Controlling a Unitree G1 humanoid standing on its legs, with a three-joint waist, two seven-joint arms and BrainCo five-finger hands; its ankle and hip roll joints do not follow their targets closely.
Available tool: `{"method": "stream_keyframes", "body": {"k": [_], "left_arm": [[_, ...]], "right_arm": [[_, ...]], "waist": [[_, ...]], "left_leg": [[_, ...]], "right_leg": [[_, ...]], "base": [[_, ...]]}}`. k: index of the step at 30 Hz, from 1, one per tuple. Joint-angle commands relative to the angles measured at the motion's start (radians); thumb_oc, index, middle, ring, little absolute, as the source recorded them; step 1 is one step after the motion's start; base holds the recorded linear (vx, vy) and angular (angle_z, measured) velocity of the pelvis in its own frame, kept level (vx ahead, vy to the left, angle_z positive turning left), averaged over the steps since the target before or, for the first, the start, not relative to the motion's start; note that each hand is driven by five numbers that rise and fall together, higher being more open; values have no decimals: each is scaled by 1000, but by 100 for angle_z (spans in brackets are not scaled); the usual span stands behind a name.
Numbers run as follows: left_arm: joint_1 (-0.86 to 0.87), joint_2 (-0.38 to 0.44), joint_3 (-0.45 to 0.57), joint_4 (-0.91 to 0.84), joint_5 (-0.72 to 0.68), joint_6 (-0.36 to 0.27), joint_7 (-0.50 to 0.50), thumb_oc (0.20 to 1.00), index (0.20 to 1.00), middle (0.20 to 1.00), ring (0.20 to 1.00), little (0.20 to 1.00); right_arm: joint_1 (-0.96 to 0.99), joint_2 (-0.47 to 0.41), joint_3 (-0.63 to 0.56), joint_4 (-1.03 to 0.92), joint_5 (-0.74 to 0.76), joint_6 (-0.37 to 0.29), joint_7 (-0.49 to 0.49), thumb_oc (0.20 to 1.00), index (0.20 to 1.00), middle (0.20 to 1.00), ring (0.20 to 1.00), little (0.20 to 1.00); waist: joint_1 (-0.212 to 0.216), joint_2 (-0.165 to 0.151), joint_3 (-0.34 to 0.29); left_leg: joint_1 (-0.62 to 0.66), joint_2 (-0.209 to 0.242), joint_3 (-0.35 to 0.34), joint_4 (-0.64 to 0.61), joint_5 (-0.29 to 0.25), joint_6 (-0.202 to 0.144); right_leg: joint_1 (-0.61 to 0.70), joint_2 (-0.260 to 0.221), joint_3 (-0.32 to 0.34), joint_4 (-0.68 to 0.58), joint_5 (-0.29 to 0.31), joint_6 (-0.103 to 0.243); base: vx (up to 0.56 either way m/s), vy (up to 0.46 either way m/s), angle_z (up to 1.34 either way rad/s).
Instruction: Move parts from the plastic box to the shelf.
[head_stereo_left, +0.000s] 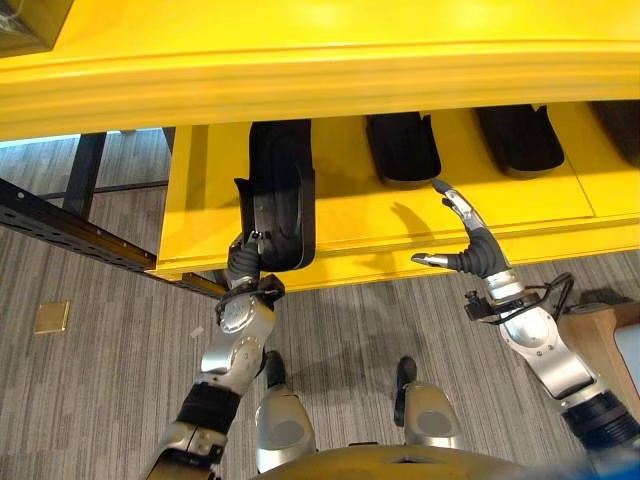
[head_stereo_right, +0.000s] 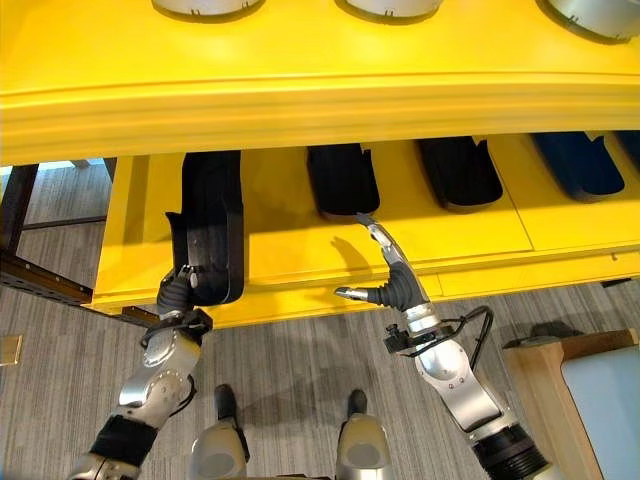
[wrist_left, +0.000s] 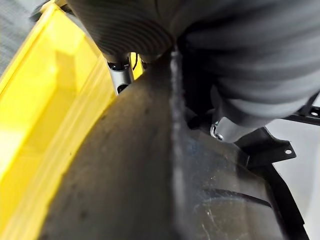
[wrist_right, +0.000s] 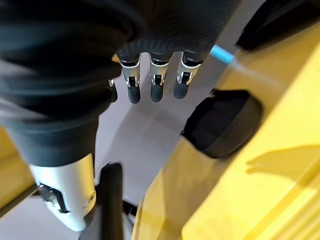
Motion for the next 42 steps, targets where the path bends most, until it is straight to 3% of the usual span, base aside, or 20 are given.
{"method": "stream_keyframes", "body": {"k": [1,2,6,13,21,30,34,36,42], "left_arm": [[-77,-12,26,2,1,-81,59,200,200,200,200,200],[-116,-26,35,56,24,-115,89,200,200,200,200,200],[-163,-28,47,98,90,-134,129,200,200,200,200,200],[-343,25,77,223,132,-162,209,200,200,200,200,200],[-462,92,116,324,195,-188,256,200,200,200,200,200],[-592,251,122,449,302,-102,340,200,200,200,200,200],[-644,325,112,513,313,-58,332,200,200,200,200,200],[-695,397,102,594,280,-33,318,200,200,200,200,200],[-742,457,107,687,244,-19,313,200,200,200,200,200]], "right_arm": [[-27,-16,3,-111,29,-28,12,1000,1000,1000,1000,1000],[-48,-14,19,-103,35,-9,9,1000,1000,1000,1000,1000],[-63,-9,25,-90,34,-28,11,1000,1000,1000,1000,1000],[-136,-39,13,-145,105,3,86,1000,1000,1000,1000,1000],[-214,-53,-6,-174,92,38,59,1000,1000,1000,1000,1000],[-257,-97,-7,-184,115,71,89,1000,1000,1000,1000,1000],[-266,-116,-8,-191,125,82,95,1000,1000,1000,1000,1000],[-271,-134,-5,-202,130,91,108,1000,1000,1000,1000,1000],[-284,-145,2,-210,129,107,111,1000,1000,1000,1000,1000]], "waist": [[-8,-14,-17],[-15,-15,-7],[-27,-11,14],[-65,-6,86],[-86,-6,140],[-109,-10,159],[-119,-8,159],[-131,-3,159],[-139,-1,159]], "left_leg": [[-74,5,-50,91,-60,35],[-82,7,-51,98,-57,34],[-96,8,-49,101,-52,33],[-186,6,-50,156,-54,23],[-251,-3,-45,178,-54,24],[-290,-3,-27,205,-64,21],[-296,-1,-17,212,-67,19],[-296,-1,-6,213,-69,18],[-295,-1,3,218,-76,18]], "right_leg": [[-54,66,7,166,-119,-64],[-63,66,15,173,-118,-64],[-89,59,31,185,-115,-59],[-182,47,58,257,-134,-64],[-255,46,85,303,-149,-70],[-302,38,107,323,-152,-72],[-308,32,111,324,-151,-70],[-311,27,115,321,-150,-69],[-308,18,119,316,-151,-66]], "base": [[0,0,0],[0,0,0],[-75,63,-7],[-121,73,-7],[-101,57,-8],[-46,38,-5],[-14,40,-7],[-6,85,-4],[6,42,-2]]}}
